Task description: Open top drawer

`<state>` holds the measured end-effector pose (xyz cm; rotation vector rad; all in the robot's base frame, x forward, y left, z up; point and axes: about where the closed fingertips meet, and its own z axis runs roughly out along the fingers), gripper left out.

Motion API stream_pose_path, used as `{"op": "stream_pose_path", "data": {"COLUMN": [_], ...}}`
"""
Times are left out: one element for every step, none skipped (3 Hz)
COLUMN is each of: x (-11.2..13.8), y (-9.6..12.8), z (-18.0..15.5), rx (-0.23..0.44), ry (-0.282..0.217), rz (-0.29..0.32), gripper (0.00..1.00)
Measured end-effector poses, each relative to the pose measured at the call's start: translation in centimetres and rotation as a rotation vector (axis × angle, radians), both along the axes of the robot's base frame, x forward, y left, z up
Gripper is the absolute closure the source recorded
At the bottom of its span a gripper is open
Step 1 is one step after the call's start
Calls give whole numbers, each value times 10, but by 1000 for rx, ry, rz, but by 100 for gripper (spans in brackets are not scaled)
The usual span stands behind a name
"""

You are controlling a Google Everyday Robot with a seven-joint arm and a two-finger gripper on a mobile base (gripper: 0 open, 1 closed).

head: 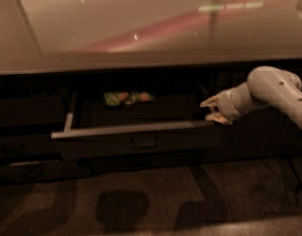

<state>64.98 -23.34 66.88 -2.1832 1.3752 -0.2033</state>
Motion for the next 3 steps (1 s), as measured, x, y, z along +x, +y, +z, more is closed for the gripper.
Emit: {"op": "stream_pose_path", "data": {"x": [1, 1, 2], "y": [1, 10, 16], "z": [5, 9, 10], "rx": [0, 0, 0], "ry": [0, 0, 0], "rz": [0, 0, 0], "gripper": [0, 0, 0]}}
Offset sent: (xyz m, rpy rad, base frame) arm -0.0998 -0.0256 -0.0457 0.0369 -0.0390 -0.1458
